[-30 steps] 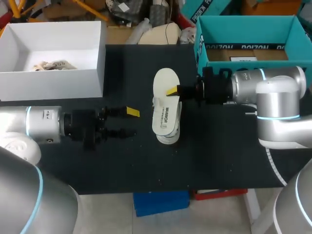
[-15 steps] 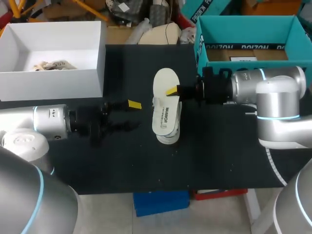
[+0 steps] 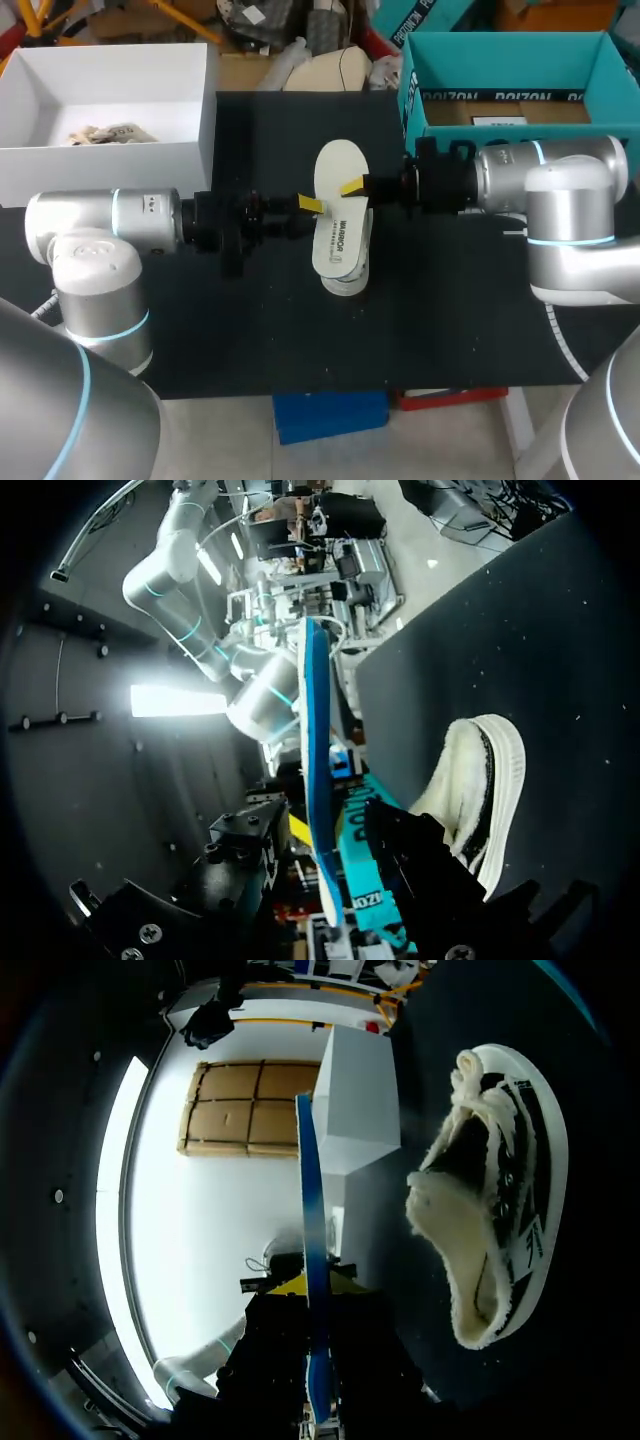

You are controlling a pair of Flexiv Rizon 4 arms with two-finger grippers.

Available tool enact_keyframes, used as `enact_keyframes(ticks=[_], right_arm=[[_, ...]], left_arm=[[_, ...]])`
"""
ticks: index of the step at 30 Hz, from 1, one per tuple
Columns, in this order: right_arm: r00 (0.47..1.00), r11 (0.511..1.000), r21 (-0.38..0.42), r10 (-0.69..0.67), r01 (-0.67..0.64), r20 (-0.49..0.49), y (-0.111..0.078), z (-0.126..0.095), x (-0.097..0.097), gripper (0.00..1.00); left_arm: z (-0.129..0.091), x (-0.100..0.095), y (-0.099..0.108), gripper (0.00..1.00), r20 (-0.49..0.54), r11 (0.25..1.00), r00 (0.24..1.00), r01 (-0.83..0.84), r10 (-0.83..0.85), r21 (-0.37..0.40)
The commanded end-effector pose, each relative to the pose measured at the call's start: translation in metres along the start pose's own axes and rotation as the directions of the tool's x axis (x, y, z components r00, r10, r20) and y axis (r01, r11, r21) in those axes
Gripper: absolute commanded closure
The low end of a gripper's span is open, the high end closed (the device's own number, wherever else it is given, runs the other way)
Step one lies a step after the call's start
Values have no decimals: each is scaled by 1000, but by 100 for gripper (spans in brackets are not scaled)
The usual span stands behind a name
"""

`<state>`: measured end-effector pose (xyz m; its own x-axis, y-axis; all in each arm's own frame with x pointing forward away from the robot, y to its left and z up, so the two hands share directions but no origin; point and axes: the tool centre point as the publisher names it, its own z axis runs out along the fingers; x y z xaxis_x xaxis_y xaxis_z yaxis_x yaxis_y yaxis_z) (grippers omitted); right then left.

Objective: Take the shoe out of the shoebox, open the shoe tongue, remove and reinsert the insole, then place the shoe into the shoebox

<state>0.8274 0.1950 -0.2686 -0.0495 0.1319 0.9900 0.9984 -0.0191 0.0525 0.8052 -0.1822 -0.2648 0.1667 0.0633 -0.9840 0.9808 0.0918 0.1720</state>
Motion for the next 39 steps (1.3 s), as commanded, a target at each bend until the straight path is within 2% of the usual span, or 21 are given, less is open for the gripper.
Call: enact_keyframes(ticks=[1, 4, 7, 9, 10, 19, 20, 21, 25, 26, 27, 28, 30, 33, 35, 37, 39], right_arm=[[1000, 1000, -1, 0, 0, 2, 0, 1, 0, 100], [1000, 1000, -1, 0, 0, 2, 0, 1, 0, 100], [1000, 1000, -1, 0, 0, 2, 0, 1, 0, 100], [1000, 1000, -1, 0, 0, 2, 0, 1, 0, 100], [1000, 1000, -1, 0, 0, 2, 0, 1, 0, 100], [1000, 1000, -1, 0, 0, 2, 0, 1, 0, 100], [1000, 1000, -1, 0, 0, 2, 0, 1, 0, 100], [1000, 1000, -1, 0, 0, 2, 0, 1, 0, 100], [1000, 1000, -11, -4, 4, 3, -1, 1, 1, 100], [1000, 1000, -12, -12, 11, -3, -1, 0, 1, 81], [1000, 999, -28, -15, 15, -3, -2, -2, 2, 56], [1000, 999, -41, -22, 22, -1, -2, -4, 3, 0], [997, 998, -40, -35, 38, 64, -4, -7, 4, 0], [975, 998, -26, -57, 64, 214, -9, -14, 2, 0], [961, 996, -22, -74, 82, 266, -13, -19, 2, 0], [940, 995, -17, -88, 99, 328, -17, -26, 2, 0], [927, 993, -18, -99, 113, 362, -20, -31, 2, 0]], left_arm=[[18, 2, 8, 55, 10, 1000, 1000, -9, 9, 19], [24, 1, 8, 55, 10, 1000, 1000, -15, 15, 23], [28, 0, 7, 60, 15, 999, 1000, -17, 17, 27], [30, 1, 5, 70, 15, 999, 1000, -22, 21, 31], [30, 1, 4, 72, 14, 999, 1000, -23, 23, 31], [37, -1, 3, 67, 14, 998, 1000, -28, 27, 48], [38, -2, 4, 82, 14, 998, 1000, -27, 27, 49], [39, -2, 4, 100, 13, 998, 1000, -26, 25, 51], [42, -4, 4, 100, 6, 998, 1000, -24, 23, 54], [42, -5, 3, 100, 5, 998, 1000, -25, 25, 56], [42, -5, 2, 100, 1, 998, 1000, -26, 26, 58], [41, -6, 1, 100, -9, 998, 1000, -25, 25, 56], [39, -5, -2, 100, -39, 999, 999, -15, 17, 50], [33, -5, -10, 100, -97, 999, 995, 12, -8, 47], [27, -4, -16, 100, -162, 998, 986, 46, -38, 45], [21, -4, -22, 100, -168, 996, 984, 73, -63, 55], [16, -3, -28, 100, -231, 992, 968, 116, -103, 45]])
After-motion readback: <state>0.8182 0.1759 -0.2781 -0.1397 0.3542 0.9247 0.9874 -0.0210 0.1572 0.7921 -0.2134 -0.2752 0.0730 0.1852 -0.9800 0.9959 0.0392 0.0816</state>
